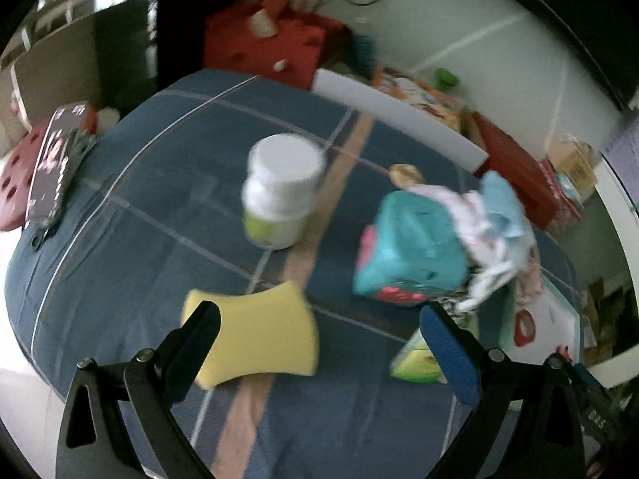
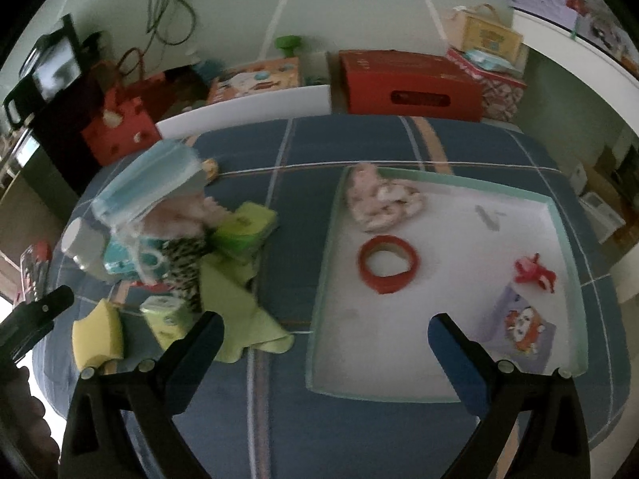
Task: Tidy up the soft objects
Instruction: 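Move the left tool to the yellow sponge while the right tool approaches the green tissue packet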
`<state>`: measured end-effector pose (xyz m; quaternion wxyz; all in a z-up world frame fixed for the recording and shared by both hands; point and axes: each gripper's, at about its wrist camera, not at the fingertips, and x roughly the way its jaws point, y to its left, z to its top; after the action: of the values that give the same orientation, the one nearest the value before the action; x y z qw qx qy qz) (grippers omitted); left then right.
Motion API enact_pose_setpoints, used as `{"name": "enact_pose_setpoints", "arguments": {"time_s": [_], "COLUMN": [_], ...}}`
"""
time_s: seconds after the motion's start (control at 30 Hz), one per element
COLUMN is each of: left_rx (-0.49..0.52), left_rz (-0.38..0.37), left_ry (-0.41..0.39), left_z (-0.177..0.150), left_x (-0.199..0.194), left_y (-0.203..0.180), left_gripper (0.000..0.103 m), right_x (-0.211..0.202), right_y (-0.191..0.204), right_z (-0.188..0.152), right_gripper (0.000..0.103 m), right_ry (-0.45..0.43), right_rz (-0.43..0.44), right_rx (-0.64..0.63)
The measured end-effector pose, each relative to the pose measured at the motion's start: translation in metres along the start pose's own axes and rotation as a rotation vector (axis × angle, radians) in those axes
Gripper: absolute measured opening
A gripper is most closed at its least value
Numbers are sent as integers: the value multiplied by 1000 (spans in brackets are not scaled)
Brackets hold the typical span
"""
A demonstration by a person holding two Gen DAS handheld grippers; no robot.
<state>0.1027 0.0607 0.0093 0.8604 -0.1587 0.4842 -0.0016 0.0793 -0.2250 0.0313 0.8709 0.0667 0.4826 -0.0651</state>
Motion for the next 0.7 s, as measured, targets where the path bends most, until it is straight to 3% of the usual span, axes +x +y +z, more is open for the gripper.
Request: {"name": "enact_pose_setpoints", "arguments": {"time_s": [0.4,0.7], "left_rx": [-80,-124], "left_rz": [28,43], "left_ry": [38,97], "left_z": [-6,-13], "left_x": [3,18], "left_y": [47,69], "left_gripper": [100,100], "right_x": [10,35], "right_y": [72,99], "right_z": [-17,-25], "right_gripper": [103,103], "right_ry": [47,114], "right_rz": [105,131], "right_rx": [-120,-169]}}
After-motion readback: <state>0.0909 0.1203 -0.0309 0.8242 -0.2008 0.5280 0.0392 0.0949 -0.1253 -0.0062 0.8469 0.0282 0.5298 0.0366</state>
